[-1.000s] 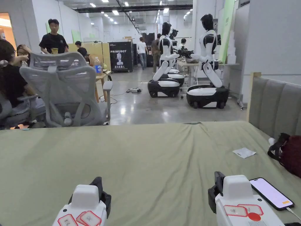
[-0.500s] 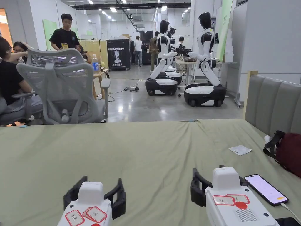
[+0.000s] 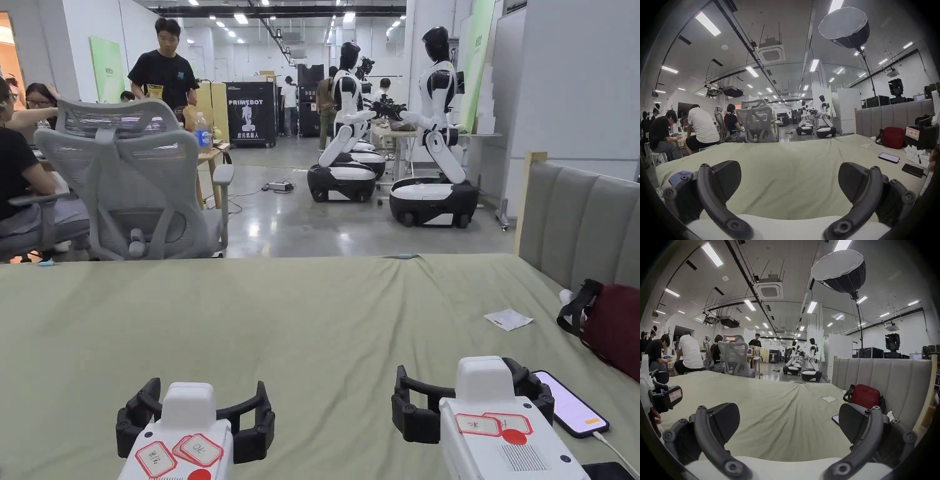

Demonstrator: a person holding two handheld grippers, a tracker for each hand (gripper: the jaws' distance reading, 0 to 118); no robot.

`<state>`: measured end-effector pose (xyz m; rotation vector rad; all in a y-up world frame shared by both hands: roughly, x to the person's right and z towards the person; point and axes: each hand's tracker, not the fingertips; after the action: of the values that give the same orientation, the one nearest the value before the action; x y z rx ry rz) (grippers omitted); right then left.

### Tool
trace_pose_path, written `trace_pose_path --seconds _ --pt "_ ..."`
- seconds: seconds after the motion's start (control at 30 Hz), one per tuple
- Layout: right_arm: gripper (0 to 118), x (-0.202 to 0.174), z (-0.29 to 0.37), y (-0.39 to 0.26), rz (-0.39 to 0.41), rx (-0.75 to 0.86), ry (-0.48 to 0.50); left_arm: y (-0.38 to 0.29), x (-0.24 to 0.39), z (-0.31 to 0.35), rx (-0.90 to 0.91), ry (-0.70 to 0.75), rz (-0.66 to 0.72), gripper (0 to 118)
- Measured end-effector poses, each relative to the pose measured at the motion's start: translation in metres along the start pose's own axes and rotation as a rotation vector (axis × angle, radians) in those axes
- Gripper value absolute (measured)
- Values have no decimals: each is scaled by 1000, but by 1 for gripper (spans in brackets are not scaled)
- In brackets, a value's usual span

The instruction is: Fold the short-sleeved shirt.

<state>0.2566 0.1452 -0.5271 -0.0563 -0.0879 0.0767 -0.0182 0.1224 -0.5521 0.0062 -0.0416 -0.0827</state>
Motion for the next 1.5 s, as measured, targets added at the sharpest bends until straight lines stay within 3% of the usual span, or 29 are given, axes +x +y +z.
trace_pose_path --seconds 0.57,0.87,1.17,1.4,1.5 --pt "118 4 -1 -1 -24 -41 -19 -2 0 -2 -12 -6 -3 118" --pt "118 8 -5 0 -121 -109 13 -1 0 0 -11 -10 -9 118" --pt "118 2 -7 10 -184 -198 -17 0 0 0 -13 -13 -10 118" --pt "118 -2 -6 3 -86 -171 -46 -3 -1 0 -20 -4 -8 118" --pt "118 0 -5 4 -101 -145 -37 -4 -2 -1 -28 -4 -6 118"
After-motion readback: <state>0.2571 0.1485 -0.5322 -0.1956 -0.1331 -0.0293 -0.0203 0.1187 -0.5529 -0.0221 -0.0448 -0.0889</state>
